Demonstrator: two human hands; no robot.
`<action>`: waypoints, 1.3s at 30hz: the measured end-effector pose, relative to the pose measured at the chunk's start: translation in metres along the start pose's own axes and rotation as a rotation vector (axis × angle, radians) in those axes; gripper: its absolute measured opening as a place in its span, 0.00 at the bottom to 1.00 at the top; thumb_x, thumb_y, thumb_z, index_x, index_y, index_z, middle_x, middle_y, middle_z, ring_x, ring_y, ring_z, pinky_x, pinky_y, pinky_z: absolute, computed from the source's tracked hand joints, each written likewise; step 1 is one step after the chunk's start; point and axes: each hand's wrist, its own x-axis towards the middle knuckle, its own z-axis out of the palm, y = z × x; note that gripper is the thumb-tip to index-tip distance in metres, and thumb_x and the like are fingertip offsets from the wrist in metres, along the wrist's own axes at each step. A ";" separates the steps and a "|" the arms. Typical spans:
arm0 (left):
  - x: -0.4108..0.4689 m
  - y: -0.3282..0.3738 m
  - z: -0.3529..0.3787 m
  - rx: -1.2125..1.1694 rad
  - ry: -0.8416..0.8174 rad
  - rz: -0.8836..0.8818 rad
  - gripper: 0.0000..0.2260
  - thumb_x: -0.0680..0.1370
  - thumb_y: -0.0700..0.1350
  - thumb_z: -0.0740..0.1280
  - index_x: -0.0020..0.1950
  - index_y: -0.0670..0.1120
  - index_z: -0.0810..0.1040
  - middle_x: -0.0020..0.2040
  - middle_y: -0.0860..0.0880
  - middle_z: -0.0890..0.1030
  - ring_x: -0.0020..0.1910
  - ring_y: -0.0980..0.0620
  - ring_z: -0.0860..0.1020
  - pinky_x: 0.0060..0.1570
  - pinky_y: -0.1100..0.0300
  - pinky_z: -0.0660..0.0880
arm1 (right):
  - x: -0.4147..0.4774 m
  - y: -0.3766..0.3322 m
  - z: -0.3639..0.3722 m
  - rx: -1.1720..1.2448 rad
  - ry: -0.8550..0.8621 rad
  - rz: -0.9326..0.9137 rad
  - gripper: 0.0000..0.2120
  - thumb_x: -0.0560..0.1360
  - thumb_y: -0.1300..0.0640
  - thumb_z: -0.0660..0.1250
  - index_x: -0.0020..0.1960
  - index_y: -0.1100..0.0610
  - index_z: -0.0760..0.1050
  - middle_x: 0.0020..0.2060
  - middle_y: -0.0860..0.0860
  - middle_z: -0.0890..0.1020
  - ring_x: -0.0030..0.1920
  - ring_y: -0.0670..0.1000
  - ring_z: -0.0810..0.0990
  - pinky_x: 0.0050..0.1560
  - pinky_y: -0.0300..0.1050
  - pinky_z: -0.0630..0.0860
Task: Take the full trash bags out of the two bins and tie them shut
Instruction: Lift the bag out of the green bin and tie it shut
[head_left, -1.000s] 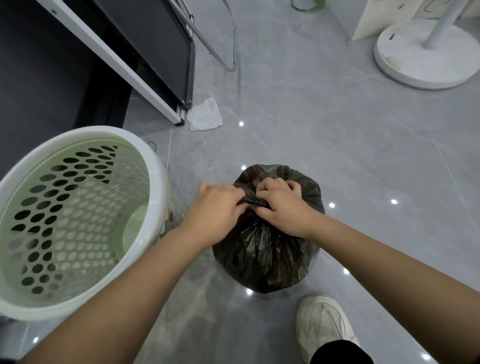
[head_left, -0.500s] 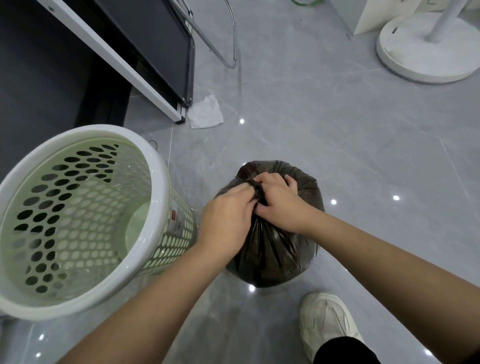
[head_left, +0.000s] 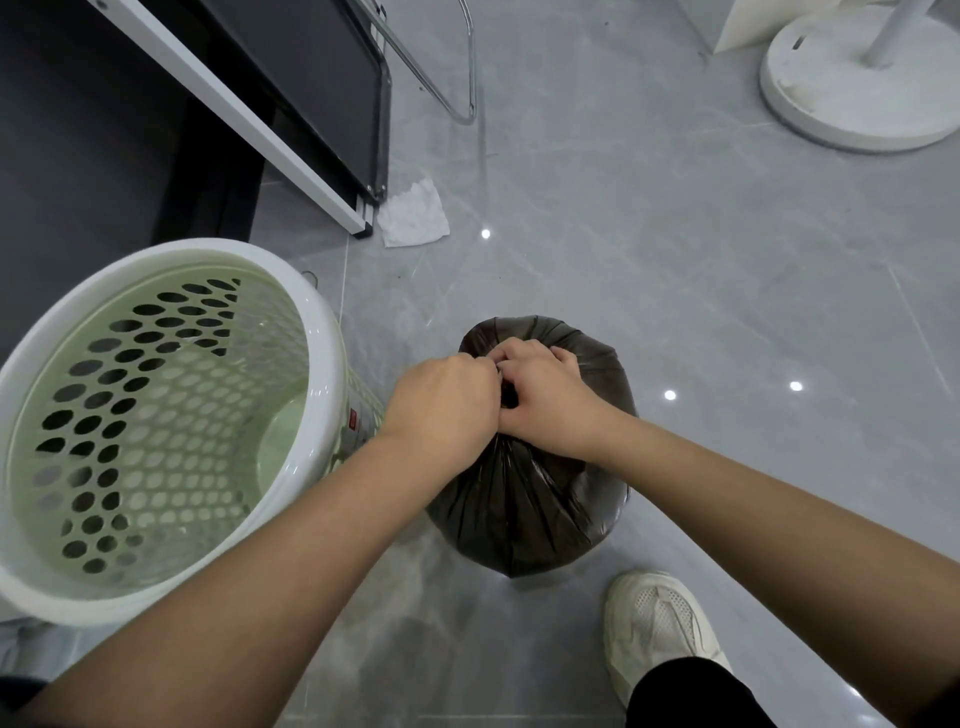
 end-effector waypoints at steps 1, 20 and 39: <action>-0.001 -0.001 -0.002 -0.017 -0.017 0.004 0.10 0.81 0.43 0.55 0.54 0.44 0.75 0.48 0.45 0.80 0.46 0.43 0.79 0.37 0.55 0.66 | -0.001 0.000 -0.001 0.008 0.001 -0.006 0.13 0.72 0.50 0.66 0.49 0.57 0.80 0.57 0.44 0.73 0.60 0.47 0.68 0.69 0.57 0.55; -0.031 -0.010 0.012 -1.559 -0.485 -0.478 0.16 0.82 0.49 0.54 0.35 0.48 0.67 0.25 0.52 0.63 0.18 0.58 0.56 0.20 0.68 0.57 | -0.012 0.006 -0.038 -0.297 0.225 -0.116 0.07 0.69 0.49 0.67 0.39 0.50 0.82 0.39 0.46 0.73 0.43 0.52 0.74 0.43 0.46 0.67; -0.040 0.029 0.030 -0.570 -0.217 0.047 0.12 0.78 0.51 0.55 0.40 0.48 0.73 0.39 0.47 0.81 0.39 0.45 0.79 0.38 0.54 0.75 | -0.015 -0.014 -0.077 0.227 -0.305 0.360 0.10 0.77 0.64 0.59 0.43 0.54 0.78 0.28 0.49 0.82 0.24 0.45 0.79 0.28 0.36 0.76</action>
